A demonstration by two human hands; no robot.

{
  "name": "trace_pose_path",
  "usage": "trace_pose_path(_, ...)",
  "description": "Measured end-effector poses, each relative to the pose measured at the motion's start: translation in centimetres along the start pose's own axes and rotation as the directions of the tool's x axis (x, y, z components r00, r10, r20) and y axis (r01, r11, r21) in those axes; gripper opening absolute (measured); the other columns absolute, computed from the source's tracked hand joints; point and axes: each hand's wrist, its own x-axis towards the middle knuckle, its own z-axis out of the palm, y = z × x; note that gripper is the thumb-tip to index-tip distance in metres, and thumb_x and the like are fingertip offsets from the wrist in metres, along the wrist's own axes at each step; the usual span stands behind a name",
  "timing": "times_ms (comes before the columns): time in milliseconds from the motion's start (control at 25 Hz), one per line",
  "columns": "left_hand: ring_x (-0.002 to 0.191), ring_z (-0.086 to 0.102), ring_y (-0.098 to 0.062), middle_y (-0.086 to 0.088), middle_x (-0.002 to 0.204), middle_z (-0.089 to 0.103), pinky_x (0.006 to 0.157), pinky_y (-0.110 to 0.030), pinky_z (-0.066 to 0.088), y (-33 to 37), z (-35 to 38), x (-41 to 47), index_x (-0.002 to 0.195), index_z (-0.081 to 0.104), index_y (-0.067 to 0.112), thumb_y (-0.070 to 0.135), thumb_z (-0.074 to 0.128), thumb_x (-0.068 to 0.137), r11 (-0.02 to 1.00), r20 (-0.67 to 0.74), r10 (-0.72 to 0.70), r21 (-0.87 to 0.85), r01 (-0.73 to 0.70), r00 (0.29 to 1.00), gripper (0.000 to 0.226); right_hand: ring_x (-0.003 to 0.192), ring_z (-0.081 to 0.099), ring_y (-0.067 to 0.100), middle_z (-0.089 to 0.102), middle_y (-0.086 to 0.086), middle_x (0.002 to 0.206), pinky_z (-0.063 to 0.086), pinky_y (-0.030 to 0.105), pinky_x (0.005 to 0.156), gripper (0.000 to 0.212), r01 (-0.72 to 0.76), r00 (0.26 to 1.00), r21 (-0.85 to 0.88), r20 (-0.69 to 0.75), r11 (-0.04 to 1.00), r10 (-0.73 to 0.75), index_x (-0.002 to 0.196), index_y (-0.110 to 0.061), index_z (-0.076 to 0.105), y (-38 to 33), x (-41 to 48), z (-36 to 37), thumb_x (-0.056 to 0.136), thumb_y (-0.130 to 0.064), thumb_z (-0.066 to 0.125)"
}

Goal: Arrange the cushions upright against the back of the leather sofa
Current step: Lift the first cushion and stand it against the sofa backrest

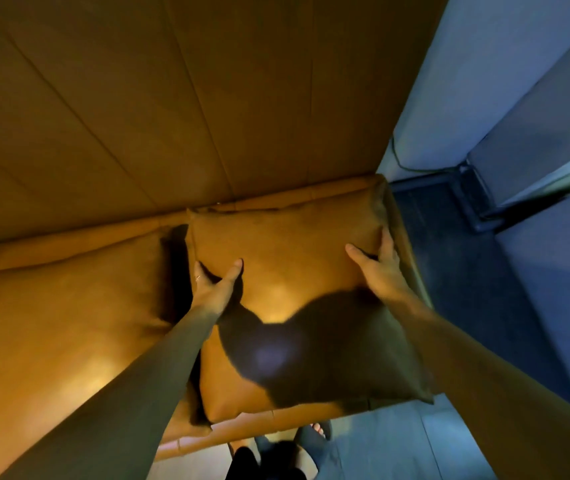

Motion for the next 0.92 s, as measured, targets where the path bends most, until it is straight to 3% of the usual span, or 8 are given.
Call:
trace_pose_path(120, 0.137, 0.044, -0.032, -0.004, 0.152, 0.044, 0.113, -0.051, 0.036, 0.9, -0.4, 1.7, 0.155, 0.022, 0.027, 0.062, 0.078, 0.069, 0.980, -0.013, -0.045, -0.194, 0.042, 0.999, 0.108, 0.136, 0.045, 0.037, 0.043, 0.010, 0.151, 0.039, 0.046, 0.103, 0.094, -0.155, 0.988, 0.386, 0.037, 0.909, 0.153, 0.159, -0.016, 0.020, -1.0, 1.1, -0.9, 0.086, -0.036, 0.076)
trace_pose_path(200, 0.130, 0.051, -0.034, -0.007, 0.144, 0.052, 0.110, -0.052, 0.040, 1.6, -0.3, 2.0, 0.150, 0.031, 0.023, 0.063, 0.082, 0.063, 0.972, -0.050, -0.081, -0.226, 0.067, 0.995, 0.109, 0.128, 0.051, 0.034, 0.050, 0.006, 0.134, 0.040, 0.040, 0.094, 0.084, -0.160, 0.987, 0.386, 0.045, 0.909, 0.154, 0.154, -0.012, 0.030, -1.3, 1.5, -0.9, 0.086, -0.030, 0.076)
trace_pose_path(280, 0.124, 0.055, -0.033, -0.006, 0.138, 0.057, 0.107, -0.051, 0.043, 2.1, -0.3, 1.7, 0.143, 0.037, 0.023, 0.070, 0.082, 0.052, 0.976, -0.087, -0.080, -0.212, 0.060, 0.993, 0.112, 0.118, 0.054, 0.029, 0.052, 0.001, 0.133, 0.041, 0.041, 0.099, 0.082, -0.110, 0.994, 0.380, 0.023, 0.919, 0.109, 0.150, -0.015, 0.037, -2.0, 1.5, -0.8, 0.083, -0.032, 0.079)
trace_pose_path(360, 0.121, 0.057, -0.030, -0.005, 0.134, 0.060, 0.106, -0.050, 0.044, 3.3, -0.8, 1.4, 0.138, 0.040, 0.023, 0.071, 0.082, 0.049, 0.971, -0.118, -0.026, -0.238, -0.003, 0.993, 0.110, 0.120, 0.055, 0.028, 0.055, 0.004, 0.141, 0.042, 0.052, 0.108, 0.094, -0.040, 0.999, 0.409, 0.019, 0.912, 0.035, 0.148, -0.024, 0.040, -3.8, 1.1, -0.8, 0.068, -0.042, 0.087)
trace_pose_path(480, 0.125, 0.054, -0.031, -0.006, 0.141, 0.055, 0.108, -0.051, 0.042, 7.6, -1.7, 0.9, 0.146, 0.030, 0.022, 0.065, 0.082, 0.058, 0.934, -0.150, 0.078, -0.333, -0.125, 0.986, 0.111, 0.121, 0.058, 0.033, 0.057, 0.006, 0.138, 0.044, 0.060, 0.105, 0.116, 0.068, 0.996, 0.437, 0.015, 0.897, -0.083, 0.148, -0.026, 0.040, -7.5, 1.3, -2.1, 0.047, -0.050, 0.092)
trace_pose_path(600, 0.134, 0.047, -0.028, -0.002, 0.148, 0.048, 0.112, -0.046, 0.038, 13.1, -2.9, 0.1, 0.157, 0.013, 0.021, 0.066, 0.076, 0.069, 0.907, -0.167, 0.176, -0.356, -0.225, 0.970, 0.117, 0.113, 0.064, 0.033, 0.065, 0.007, 0.129, 0.051, 0.058, 0.097, 0.089, 0.149, 0.985, 0.506, -0.003, 0.850, -0.170, 0.138, -0.020, 0.050, -11.9, 2.0, -4.2, 0.058, -0.022, 0.088)
trace_pose_path(760, 0.134, 0.048, -0.026, 0.002, 0.148, 0.048, 0.111, -0.054, 0.038, 18.7, -5.0, -1.8, 0.156, 0.011, 0.030, 0.082, 0.074, 0.048, 0.878, -0.059, 0.321, -0.354, -0.320, 0.945, 0.135, 0.114, 0.063, 0.030, 0.065, 0.006, 0.129, 0.060, 0.040, 0.077, 0.062, 0.281, 0.949, 0.536, -0.033, 0.796, -0.313, 0.135, -0.020, 0.051, -16.9, 2.9, -7.0, 0.080, -0.002, 0.073)
trace_pose_path(920, 0.142, 0.036, -0.031, -0.001, 0.156, 0.035, 0.109, -0.066, 0.033, 20.7, -4.4, -2.3, 0.156, 0.000, 0.029, 0.067, 0.074, 0.068, 0.908, 0.106, 0.295, -0.341, -0.244, 0.950, 0.122, 0.118, 0.055, 0.017, 0.056, -0.007, 0.130, 0.041, 0.057, 0.109, 0.071, 0.295, 0.943, 0.539, -0.031, 0.789, -0.331, 0.140, -0.027, 0.041, -19.5, 3.1, -8.4, 0.081, -0.031, 0.078)
